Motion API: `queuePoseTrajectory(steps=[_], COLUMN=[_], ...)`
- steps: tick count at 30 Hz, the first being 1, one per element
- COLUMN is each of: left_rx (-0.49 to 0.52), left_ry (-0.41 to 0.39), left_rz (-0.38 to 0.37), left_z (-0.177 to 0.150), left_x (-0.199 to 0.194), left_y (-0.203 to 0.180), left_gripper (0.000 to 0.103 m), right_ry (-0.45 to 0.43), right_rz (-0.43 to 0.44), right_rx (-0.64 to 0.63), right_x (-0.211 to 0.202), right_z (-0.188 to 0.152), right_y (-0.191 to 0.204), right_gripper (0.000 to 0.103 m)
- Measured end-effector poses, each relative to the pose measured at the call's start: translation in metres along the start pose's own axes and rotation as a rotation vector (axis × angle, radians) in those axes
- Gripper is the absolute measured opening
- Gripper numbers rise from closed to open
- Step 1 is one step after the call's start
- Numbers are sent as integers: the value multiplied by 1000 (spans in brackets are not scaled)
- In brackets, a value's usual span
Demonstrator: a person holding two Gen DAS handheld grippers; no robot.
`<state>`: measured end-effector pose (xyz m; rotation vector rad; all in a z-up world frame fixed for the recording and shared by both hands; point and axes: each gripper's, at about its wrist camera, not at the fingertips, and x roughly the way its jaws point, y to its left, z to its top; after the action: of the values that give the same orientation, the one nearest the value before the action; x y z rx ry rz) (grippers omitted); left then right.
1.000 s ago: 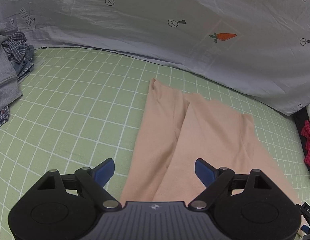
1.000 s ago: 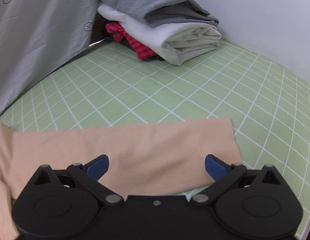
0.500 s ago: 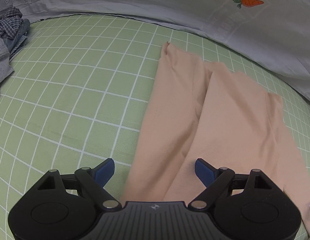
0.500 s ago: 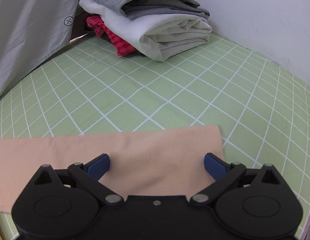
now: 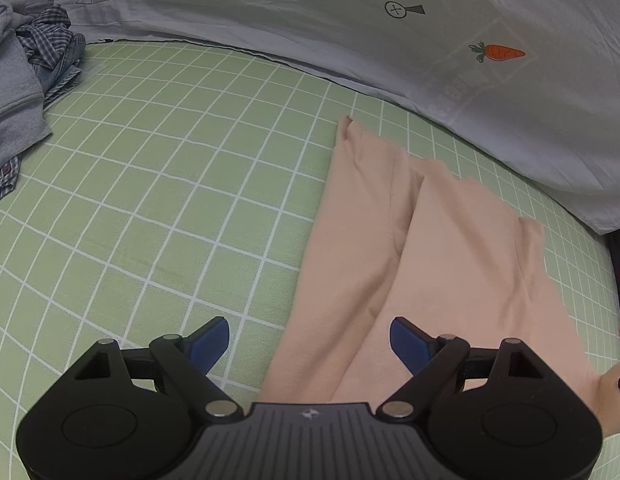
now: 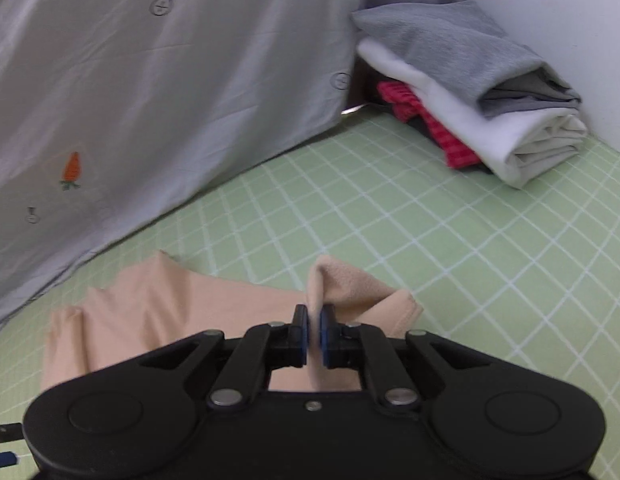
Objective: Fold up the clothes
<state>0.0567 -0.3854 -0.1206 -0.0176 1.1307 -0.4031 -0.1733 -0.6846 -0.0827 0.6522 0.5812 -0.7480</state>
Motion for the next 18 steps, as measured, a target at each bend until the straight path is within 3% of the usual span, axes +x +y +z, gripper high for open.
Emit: queuePoseTrajectory(steps=[6,8,10,12,18], left_rx=[-51,-63,-69,-68,-16], left_ry=[-6,-10,-20,-22,4], left_rz=[17,26,34,39,15], left_z=[4,6,6,6,2], left_x=[0,-1,-4,-5,-1], left_y=[17,22,27,27,6], left_gripper=[88,88,88,88,88], right_ry=[122,171,165,144,91], right_rz=[358,408,372,301,36], right_rx=[-73,-117,-161,-179,-110], right_x=[15,20,18,15,7], right_z=[-16,-23,-27,-26,-17], right_y=[102,128,138,133,72], right_gripper=[8,22,55,62,78])
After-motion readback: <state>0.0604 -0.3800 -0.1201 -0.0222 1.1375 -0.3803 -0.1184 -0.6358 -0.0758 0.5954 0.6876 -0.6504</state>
